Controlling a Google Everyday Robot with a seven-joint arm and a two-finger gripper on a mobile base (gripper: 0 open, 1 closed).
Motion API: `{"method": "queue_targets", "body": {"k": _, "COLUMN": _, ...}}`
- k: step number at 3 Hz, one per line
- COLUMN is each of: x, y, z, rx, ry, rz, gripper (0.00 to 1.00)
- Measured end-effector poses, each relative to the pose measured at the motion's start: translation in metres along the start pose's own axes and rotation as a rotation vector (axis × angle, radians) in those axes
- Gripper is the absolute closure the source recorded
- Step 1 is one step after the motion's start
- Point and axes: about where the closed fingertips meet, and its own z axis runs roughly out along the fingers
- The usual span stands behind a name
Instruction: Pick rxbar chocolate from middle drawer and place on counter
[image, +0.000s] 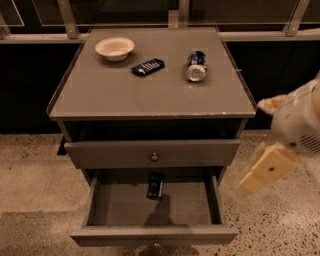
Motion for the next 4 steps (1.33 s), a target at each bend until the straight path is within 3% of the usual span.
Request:
{"method": "queue_targets", "body": {"k": 1, "x": 0.000, "y": 0.038, "z": 0.068, "rx": -0.067, "ry": -0.079, "rz": 0.133, "gripper": 0.00}}
{"method": "queue_targets", "body": {"k": 2, "x": 0.011, "y": 0.048, "z": 0.093, "rx": -0.061, "ry": -0.075, "rz": 0.154, "gripper": 0.00}}
{"method": "queue_targets", "body": {"k": 3, "x": 0.021, "y": 0.064, "z": 0.111, "rx": -0.073, "ry": -0.110, "rz": 0.215, "gripper": 0.00}}
{"method": "queue_targets", "body": {"k": 4, "x": 0.035, "y": 0.103, "z": 0.167, "rx": -0.121, "ry": -0.125, "rz": 0.314, "gripper": 0.00}}
